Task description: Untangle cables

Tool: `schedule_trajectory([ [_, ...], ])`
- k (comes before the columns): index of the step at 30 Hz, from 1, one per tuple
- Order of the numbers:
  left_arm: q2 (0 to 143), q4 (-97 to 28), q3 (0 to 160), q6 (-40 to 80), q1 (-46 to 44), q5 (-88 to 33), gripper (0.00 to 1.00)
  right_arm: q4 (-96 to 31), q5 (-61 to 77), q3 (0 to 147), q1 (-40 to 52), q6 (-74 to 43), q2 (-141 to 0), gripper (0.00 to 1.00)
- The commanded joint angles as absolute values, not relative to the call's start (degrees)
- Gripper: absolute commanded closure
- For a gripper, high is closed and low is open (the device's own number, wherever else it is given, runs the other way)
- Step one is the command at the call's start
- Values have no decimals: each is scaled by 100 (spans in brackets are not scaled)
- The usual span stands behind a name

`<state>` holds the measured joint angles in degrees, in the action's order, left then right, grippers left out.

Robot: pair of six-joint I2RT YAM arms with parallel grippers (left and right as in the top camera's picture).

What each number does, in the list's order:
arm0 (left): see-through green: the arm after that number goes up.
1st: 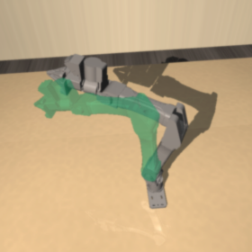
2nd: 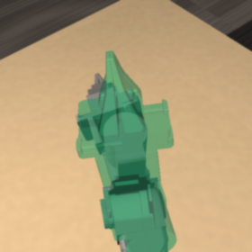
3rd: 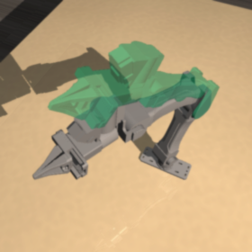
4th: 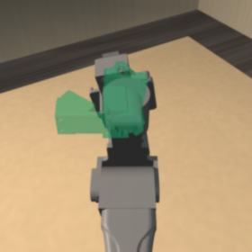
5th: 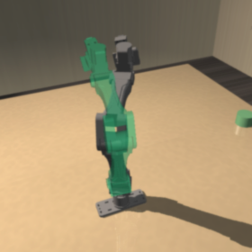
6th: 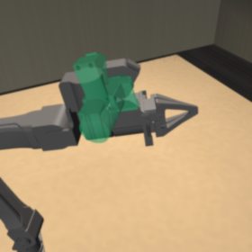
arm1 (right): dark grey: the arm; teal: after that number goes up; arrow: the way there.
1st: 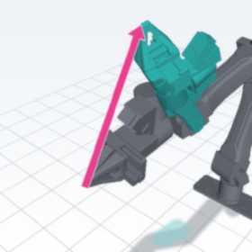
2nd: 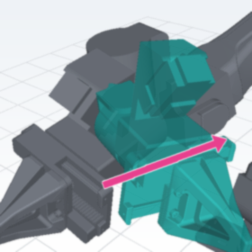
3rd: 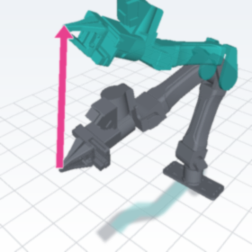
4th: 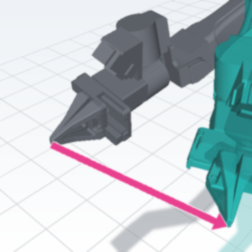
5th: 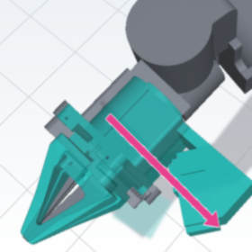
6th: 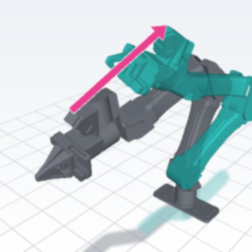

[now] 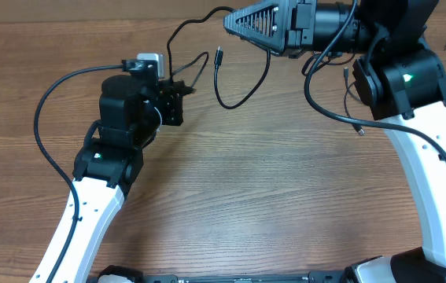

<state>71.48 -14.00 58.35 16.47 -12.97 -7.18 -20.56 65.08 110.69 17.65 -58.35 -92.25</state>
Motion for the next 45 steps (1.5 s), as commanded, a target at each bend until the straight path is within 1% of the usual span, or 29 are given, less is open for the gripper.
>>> schedule_trajectory([
  [1,7144,-1476,5942,1973,-1275,311,68,-2099,6283,11192,1614,-5594,-9135,96],
  [3,7142,-1559,5942,2152,-1275,722,67,-2213,6195,11192,1533,-5500,-9135,96],
  [7,7067,-1691,5942,2320,-1275,1428,60,-2917,5404,11192,1328,-5061,-9135,96],
  [11,6932,-1833,5942,2320,-1273,1859,59,-3651,4473,11194,1061,-4727,-9135,96],
  [16,6733,-2086,5942,2322,-1273,2497,58,-4311,3715,11194,703,-4451,-9135,96],
  [18,6665,-2126,5942,2322,-1273,2718,57,-4530,3461,11194,593,-4442,-9135,96],
  [24,6565,-2137,5942,2327,-1273,2814,56,-4989,2987,11194,440,-4145,-9135,96],
  [27,6554,-2187,5942,2467,-1273,3033,56,-5328,2178,11194,440,-4147,-9135,96],
  [30,6545,-2231,5942,2491,-1273,2998,52,-5671,1216,11194,440,-4147,-9135,96],
  [33,6545,-2226,5942,2484,-1275,2571,48,-5850,808,11194,443,-4145,-9135,96],
  [35,6545,-2178,5942,2370,-1275,1922,50,-5887,794,11192,443,-4139,-9135,96],
  [39,6545,-1887,5942,1267,-1275,-366,51,-5911,792,11192,443,-3841,-9135,96],
  [41,6545,-1741,5942,886,-1275,-1376,50,-5994,733,11192,440,-3846,-9135,96],
  [45,6534,-1540,5942,875,-1273,-2091,51,-6230,333,11192,443,-3848,-9135,96],
])
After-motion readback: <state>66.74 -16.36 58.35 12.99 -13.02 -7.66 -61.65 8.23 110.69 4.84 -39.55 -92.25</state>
